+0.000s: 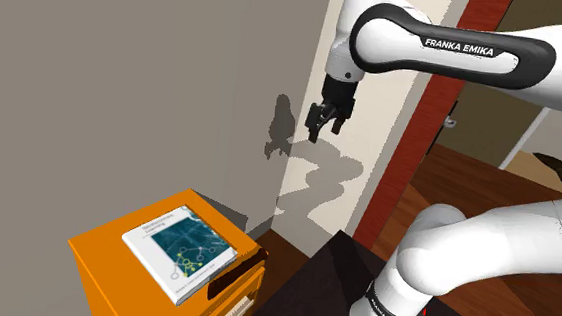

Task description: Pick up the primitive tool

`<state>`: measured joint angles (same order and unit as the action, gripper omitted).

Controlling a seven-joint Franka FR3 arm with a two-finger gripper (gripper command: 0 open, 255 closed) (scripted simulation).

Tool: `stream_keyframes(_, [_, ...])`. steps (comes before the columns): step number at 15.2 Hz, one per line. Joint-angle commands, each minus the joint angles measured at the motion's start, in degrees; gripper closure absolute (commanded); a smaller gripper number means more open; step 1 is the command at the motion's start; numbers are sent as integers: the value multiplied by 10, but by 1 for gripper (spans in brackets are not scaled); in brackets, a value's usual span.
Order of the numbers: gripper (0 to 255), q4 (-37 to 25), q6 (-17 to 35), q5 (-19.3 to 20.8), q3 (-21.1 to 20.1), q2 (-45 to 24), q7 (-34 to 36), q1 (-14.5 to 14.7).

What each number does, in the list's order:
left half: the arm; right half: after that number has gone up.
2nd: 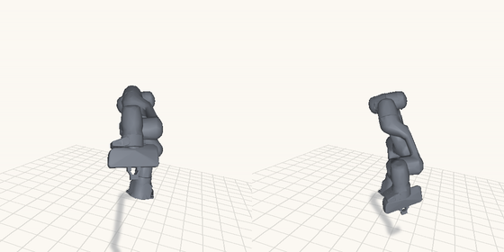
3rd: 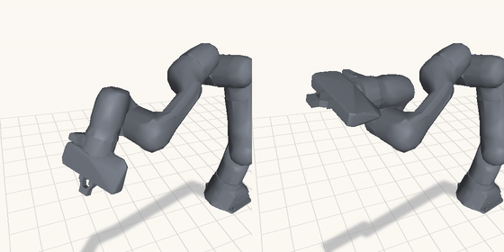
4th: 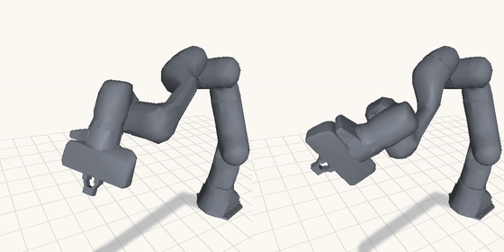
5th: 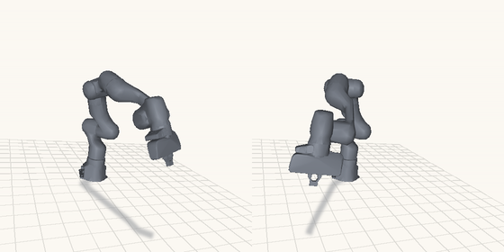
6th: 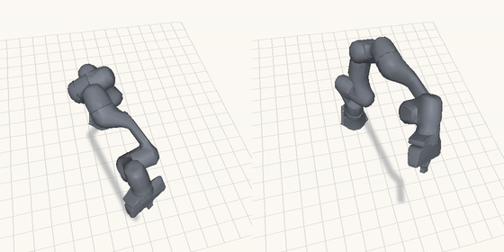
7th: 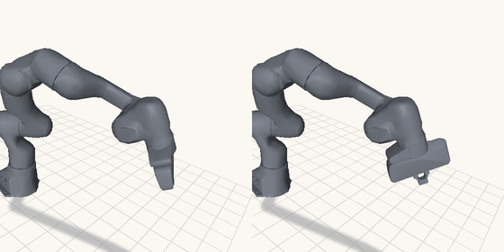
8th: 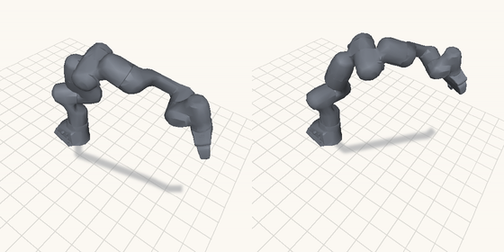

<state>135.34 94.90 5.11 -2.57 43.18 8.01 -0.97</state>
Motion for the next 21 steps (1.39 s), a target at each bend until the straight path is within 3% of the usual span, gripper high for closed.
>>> stream_keyframes(1, [0, 0, 0, 0, 0, 0, 0, 0])
stream_keyframes(12, [0, 173, 84, -144, -123, 52, 345, -36])
stream_keyframes(21, [0, 237, 224, -301, -261, -21, 625, -45])
